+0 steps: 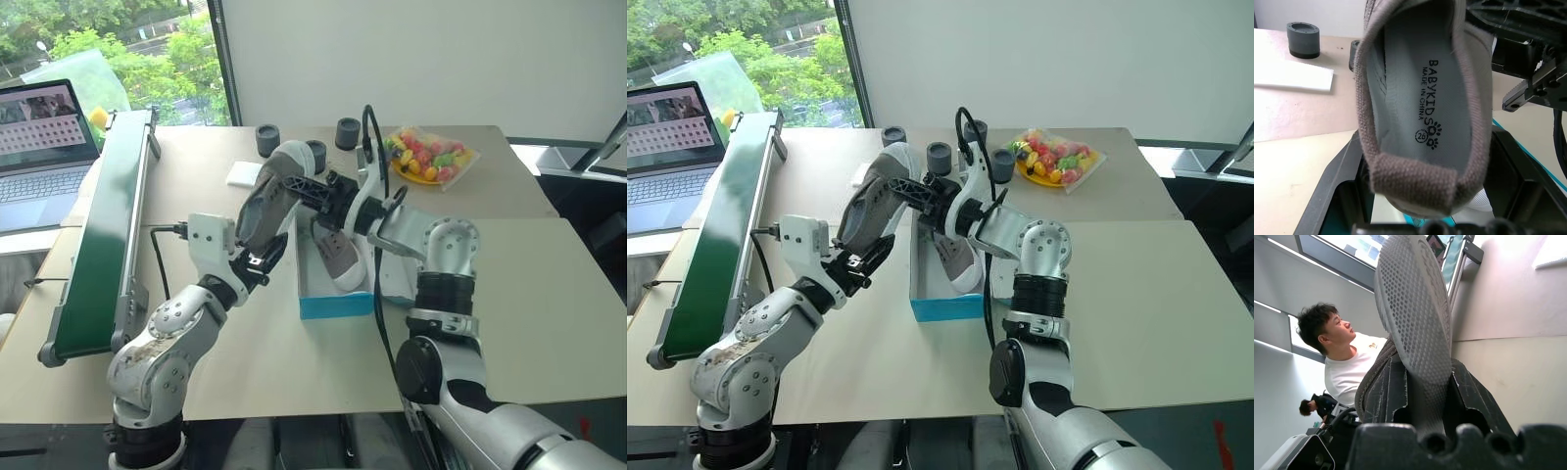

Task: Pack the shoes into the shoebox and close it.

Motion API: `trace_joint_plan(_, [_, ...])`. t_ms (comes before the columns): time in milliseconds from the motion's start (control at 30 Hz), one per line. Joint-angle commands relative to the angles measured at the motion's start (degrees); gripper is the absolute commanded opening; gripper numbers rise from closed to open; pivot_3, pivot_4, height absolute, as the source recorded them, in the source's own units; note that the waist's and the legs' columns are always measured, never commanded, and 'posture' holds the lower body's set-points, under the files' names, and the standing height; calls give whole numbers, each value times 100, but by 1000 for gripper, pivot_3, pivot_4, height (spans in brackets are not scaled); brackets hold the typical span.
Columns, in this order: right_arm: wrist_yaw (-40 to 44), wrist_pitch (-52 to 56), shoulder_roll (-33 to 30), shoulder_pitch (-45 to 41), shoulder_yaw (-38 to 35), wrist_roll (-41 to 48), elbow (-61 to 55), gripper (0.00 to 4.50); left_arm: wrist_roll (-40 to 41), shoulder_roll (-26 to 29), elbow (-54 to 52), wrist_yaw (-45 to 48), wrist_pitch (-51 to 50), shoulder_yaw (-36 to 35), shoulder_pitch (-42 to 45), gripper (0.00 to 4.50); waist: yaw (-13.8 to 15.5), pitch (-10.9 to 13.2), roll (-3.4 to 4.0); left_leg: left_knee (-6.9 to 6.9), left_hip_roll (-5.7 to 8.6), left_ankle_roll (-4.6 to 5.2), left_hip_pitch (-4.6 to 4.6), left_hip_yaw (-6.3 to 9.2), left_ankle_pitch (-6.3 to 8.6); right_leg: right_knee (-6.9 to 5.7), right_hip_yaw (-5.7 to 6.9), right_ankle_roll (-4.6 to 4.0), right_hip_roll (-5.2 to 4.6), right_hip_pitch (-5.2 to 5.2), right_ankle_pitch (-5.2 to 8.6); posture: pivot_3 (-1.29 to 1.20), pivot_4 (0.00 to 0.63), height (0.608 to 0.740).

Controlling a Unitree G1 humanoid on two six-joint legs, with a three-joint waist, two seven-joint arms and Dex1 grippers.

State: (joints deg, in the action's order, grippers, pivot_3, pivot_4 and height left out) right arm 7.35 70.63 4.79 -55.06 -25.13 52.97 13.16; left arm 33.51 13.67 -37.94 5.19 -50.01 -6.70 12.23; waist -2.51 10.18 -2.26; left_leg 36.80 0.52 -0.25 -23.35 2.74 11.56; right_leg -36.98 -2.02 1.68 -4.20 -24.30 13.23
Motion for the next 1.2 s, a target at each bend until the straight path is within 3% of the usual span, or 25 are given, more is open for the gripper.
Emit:
trace_joint_plan(33, [297,108,107,-128,164,463,-313,468,-60,62,-92,0,67,27,17,2568,2,0,0,0,0,0,0,0,0,0,0,0,0,0,0,0,150,740])
trace_joint_plan(167, [187,81,140,-134,79,497,-286,468,-152,120,-119,23,161,59,-28,2568,0,0,0,0,0,0,0,0,0,1,0,0,0,0,0,0,150,740])
trace_joint_plan(300, [27,-176,136,-175,-52,424,-189,450,-424,406,-230,176,288,288,-98,4218,-8,1,1,0,-1,0,0,0,0,0,0,0,1,0,0,0,150,740])
trace_joint_plan(333, [-33,-306,93,-211,-97,398,-124,450,-505,558,-299,298,337,409,-141,4459,-2,1,1,-1,-1,0,0,-1,0,0,0,0,2,-2,0,0,150,740])
trace_joint_plan(600, [121,-661,-1045,-908,-8,7,693,450,-226,1483,-824,1220,441,76,-802,4459,17,9,14,-2,-1,0,-4,-2,0,8,2,0,1,-3,0,0,150,740])
trace_joint_plan(867, [1165,750,-2537,-1822,1899,-1131,1730,450,-322,2705,-827,2430,834,-331,-1600,4459,-21,23,34,-12,-5,7,-3,-14,4,22,-3,-4,4,-5,3,0,150,740])
trace_joint_plan(967, [1402,1126,-2589,-2001,2358,-1413,2069,450,-400,2895,-679,2678,1057,-340,-1673,4459,-19,26,40,-17,-12,9,-2,-17,5,26,-4,-6,11,-7,4,0,150,740])
trace_joint_plan(1200, [2098,921,-2279,-1839,3419,-2086,2268,450,-522,2864,-552,2671,1150,-273,-1548,4459,-7,27,40,-17,-26,11,-7,-18,7,27,-4,-6,16,-8,4,0,150,740])
